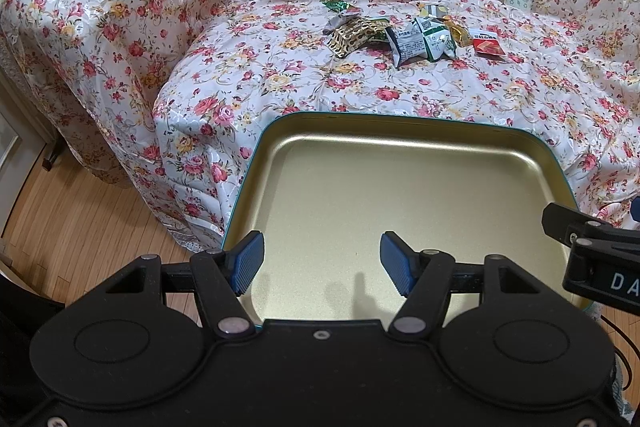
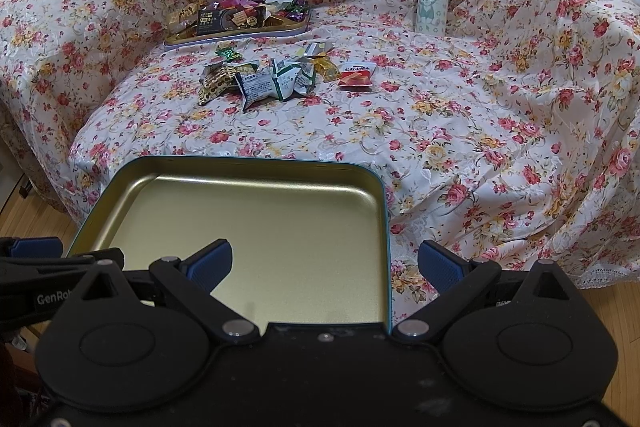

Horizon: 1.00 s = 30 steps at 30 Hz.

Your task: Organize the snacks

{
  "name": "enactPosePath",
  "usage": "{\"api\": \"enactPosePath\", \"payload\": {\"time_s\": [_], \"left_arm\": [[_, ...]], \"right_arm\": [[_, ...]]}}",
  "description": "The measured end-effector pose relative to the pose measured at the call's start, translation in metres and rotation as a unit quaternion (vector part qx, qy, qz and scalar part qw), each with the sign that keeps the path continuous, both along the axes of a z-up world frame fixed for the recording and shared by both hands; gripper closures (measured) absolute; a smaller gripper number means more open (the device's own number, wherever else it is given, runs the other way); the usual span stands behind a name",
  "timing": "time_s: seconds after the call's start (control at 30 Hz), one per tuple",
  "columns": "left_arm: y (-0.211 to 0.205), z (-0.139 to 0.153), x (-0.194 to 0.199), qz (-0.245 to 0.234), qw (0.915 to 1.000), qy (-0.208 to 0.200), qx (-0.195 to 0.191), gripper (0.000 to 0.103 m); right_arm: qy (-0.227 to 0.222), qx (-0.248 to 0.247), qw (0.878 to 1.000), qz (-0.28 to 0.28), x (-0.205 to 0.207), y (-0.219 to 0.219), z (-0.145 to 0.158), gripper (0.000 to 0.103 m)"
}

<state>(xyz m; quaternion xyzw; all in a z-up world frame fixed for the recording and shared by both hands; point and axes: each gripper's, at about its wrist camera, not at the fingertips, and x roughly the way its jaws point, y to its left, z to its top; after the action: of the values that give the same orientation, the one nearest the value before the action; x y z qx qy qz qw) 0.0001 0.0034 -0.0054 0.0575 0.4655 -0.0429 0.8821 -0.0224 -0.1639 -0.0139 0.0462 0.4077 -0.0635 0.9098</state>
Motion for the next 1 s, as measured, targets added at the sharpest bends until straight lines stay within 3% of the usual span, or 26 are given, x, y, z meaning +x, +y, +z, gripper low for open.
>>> {"api": "enactPosePath", "payload": {"time_s": [0.77, 1.0], "left_arm": [[0.0034, 0.0060, -0.0008, -0.003, 0.9997, -0.006, -0.023, 0.036], [0.0027, 0.0100, -0.0001, -0.010, 0.9992, -0.014, -0.037, 0.040]], "right_arm": [[-0.009, -0.004, 1.000, 0.003, 0.0005, 0.0026, 0.0035, 0.000], [-0.015, -0.009, 1.000, 0.006, 0.0014, 0.0002, 0.0034, 0.006]]}}
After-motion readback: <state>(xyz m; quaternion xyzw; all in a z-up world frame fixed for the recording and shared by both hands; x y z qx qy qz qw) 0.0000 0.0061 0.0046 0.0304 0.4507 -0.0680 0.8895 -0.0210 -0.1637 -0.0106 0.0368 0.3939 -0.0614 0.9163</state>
